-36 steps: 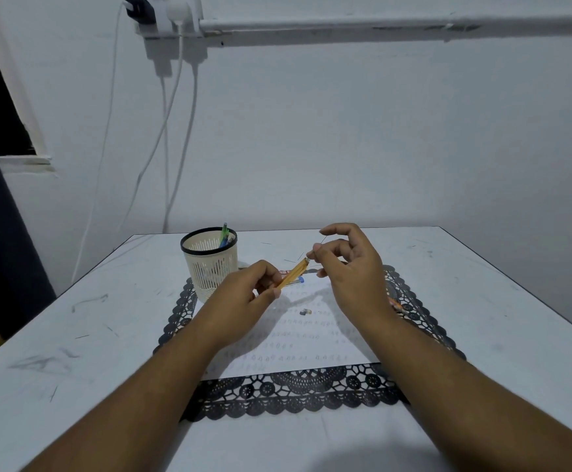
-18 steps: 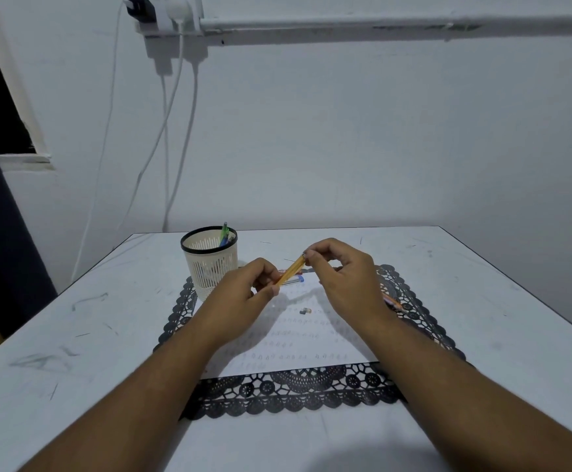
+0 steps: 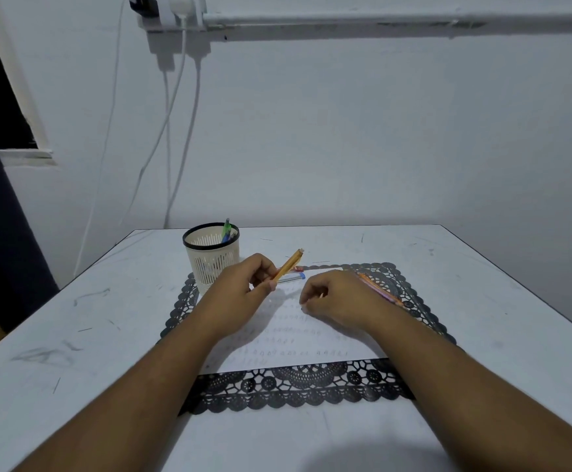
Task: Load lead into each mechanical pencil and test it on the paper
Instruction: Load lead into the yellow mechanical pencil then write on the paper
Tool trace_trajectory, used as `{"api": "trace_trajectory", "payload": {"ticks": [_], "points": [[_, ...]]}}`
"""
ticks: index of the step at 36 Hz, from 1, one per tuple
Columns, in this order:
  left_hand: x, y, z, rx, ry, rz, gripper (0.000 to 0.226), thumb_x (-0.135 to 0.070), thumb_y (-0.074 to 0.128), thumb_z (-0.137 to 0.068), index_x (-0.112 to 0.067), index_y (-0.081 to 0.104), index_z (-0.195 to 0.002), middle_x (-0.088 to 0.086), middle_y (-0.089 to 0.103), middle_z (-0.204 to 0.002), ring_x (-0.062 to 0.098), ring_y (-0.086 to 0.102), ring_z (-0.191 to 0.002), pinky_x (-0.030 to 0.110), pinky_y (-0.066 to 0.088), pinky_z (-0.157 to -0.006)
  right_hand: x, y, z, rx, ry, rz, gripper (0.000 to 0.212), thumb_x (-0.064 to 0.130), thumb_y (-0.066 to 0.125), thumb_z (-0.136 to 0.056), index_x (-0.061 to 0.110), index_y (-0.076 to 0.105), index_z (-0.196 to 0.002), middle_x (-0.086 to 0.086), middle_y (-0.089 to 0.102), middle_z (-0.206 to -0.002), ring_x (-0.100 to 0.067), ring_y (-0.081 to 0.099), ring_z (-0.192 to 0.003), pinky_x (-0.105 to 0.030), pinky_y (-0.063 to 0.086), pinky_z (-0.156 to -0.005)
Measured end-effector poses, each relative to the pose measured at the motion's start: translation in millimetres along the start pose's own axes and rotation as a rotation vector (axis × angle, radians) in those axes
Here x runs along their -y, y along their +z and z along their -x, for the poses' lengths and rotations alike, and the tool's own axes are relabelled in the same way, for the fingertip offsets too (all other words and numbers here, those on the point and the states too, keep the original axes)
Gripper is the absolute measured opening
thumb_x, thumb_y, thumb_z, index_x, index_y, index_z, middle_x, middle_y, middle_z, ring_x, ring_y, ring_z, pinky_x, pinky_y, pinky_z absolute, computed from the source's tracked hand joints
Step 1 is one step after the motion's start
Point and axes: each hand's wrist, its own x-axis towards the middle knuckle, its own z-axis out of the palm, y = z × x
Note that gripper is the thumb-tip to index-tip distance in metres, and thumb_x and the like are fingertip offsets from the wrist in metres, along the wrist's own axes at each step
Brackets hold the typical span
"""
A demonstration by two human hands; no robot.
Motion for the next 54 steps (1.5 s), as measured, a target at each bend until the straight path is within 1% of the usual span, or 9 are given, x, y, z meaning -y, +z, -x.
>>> {"api": "trace_trajectory", "payload": {"ticks": [9,13,16,18,22,26,28,34,54], "points": [[0,0,0,0.022,0.009,-0.033,0.013,-0.022,0.066,-0.1,-0.035,0.064,-0.1,-0.012,0.069,-0.093,0.001,0.062,-0.087,0.019,0.044,-0.072,2,3,-3,0.019,-0.064,0.196,0.012,0.027,0.072,-0.094,0.031,0.074,-0.084,0.008,0.07,-0.091,-0.017,0.068,-0.081,-0.034,0.055,-0.069],[2,0,0,0.021,0.001,-0.042,0.013,-0.022,0.067,-0.099,-0.035,0.064,-0.099,-0.013,0.069,-0.093,0.002,0.062,-0.087,0.022,0.047,-0.074,2,5,-2,0.001,-0.131,0.23,0.012,0.024,0.069,-0.097,0.03,0.072,-0.087,0.012,0.062,-0.099,-0.004,0.058,-0.084,-0.031,0.048,-0.075],[3,-1,-1,0.02,-0.004,-0.051,0.012,-0.022,0.068,-0.099,-0.034,0.065,-0.099,-0.012,0.069,-0.093,0.003,0.062,-0.087,0.025,0.049,-0.075,0,6,-1,-0.064,-0.099,0.013,0.014,0.023,0.067,-0.099,0.029,0.07,-0.086,0.012,0.064,-0.089,-0.005,0.057,-0.07,-0.029,0.045,-0.065],[3,-2,-1,0.021,-0.005,-0.057,0.012,-0.022,0.067,-0.099,-0.034,0.065,-0.1,-0.011,0.069,-0.093,0.004,0.062,-0.087,0.025,0.048,-0.075,0,5,-3,-0.126,-0.091,-0.106,0.014,0.021,0.067,-0.099,0.028,0.07,-0.087,0.007,0.067,-0.086,-0.011,0.059,-0.072,-0.03,0.048,-0.066],[2,-2,0,0.026,-0.013,-0.08,0.011,-0.023,0.067,-0.1,-0.034,0.065,-0.101,-0.012,0.069,-0.094,0.004,0.062,-0.087,0.024,0.048,-0.074,7,-1,-5,-0.219,-0.117,-0.331,0.014,0.012,0.067,-0.099,0.022,0.075,-0.093,-0.001,0.071,-0.089,-0.01,0.059,-0.079,-0.014,0.044,-0.067],[1,-2,0,0.03,-0.018,-0.097,0.01,-0.023,0.066,-0.1,-0.033,0.065,-0.102,-0.012,0.069,-0.095,0.003,0.061,-0.088,0.022,0.048,-0.074,10,-8,-4,-0.272,-0.13,-0.481,0.019,0.006,0.066,-0.1,0.019,0.079,-0.098,0.006,0.074,-0.084,0.003,0.057,-0.063,-0.015,0.046,-0.065],[0,-2,-1,0.032,-0.018,-0.102,0.01,-0.023,0.066,-0.1,-0.032,0.065,-0.102,-0.013,0.068,-0.095,0.003,0.061,-0.088,0.022,0.048,-0.074,11,-10,-5,-0.299,-0.134,-0.554,0.017,0.003,0.068,-0.098,0.014,0.08,-0.097,0.007,0.075,-0.079,-0.001,0.06,-0.065,-0.02,0.05,-0.064],[1,-2,1,0.035,-0.015,-0.118,0.01,-0.022,0.066,-0.1,-0.032,0.064,-0.102,-0.013,0.068,-0.096,0.003,0.06,-0.089,0.021,0.046,-0.072,16,-8,-3,-0.331,-0.15,-0.762,0.006,0.0,0.074,-0.092,0.002,0.077,-0.097,-0.018,0.078,-0.092,-0.018,0.071,-0.079,-0.028,0.06,-0.067],[-2,-3,1,0.033,0.015,-0.164,0.01,-0.022,0.065,-0.1,-0.032,0.064,-0.102,-0.013,0.067,-0.095,0.006,0.06,-0.088,0.033,0.051,-0.079,16,-3,-2,-0.356,-0.168,-0.564,0.007,0.013,0.075,-0.096,0.012,0.079,-0.09,-0.002,0.079,-0.081,-0.009,0.07,-0.075,-0.036,0.059,-0.07]]}}
